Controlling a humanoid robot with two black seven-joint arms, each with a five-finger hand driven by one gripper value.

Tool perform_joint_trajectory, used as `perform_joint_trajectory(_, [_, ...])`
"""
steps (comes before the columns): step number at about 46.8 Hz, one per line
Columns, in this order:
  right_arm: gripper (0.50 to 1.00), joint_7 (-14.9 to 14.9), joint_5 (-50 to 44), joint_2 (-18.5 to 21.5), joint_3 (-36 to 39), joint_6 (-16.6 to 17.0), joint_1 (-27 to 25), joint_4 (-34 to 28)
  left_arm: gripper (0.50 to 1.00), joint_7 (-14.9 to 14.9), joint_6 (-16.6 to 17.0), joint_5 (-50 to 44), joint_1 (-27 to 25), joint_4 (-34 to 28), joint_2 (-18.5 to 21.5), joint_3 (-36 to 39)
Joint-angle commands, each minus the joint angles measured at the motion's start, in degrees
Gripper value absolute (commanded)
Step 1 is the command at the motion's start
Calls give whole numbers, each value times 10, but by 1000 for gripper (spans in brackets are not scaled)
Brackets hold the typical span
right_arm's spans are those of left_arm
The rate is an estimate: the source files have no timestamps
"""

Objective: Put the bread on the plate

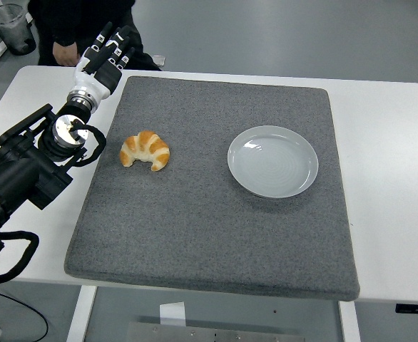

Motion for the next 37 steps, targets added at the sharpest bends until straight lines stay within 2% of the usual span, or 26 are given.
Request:
perform_joint_trajectory(1, [932, 0, 0, 0, 0, 0, 1, 0, 1000, 0, 0, 9, 0, -1, 0, 2])
perform_joint_trajectory(5, [932, 0, 0, 0, 0, 0, 0, 0, 1000, -18, 8, 33, -1, -4, -1, 8])
perform_joint_trajectory(21, [932, 0, 0, 0, 0, 0, 1, 0, 1000, -19, 7, 38, -4, -5, 2, 11])
perform_joint_trajectory(33, [932, 0, 0, 0, 0, 0, 1, 0, 1000, -18, 5, 40, -28, -5, 11, 76])
perform_joint_trajectory(37, [932, 0, 0, 0, -1, 0, 0, 0, 1000, -18, 5, 41, -42, -11, 30, 112])
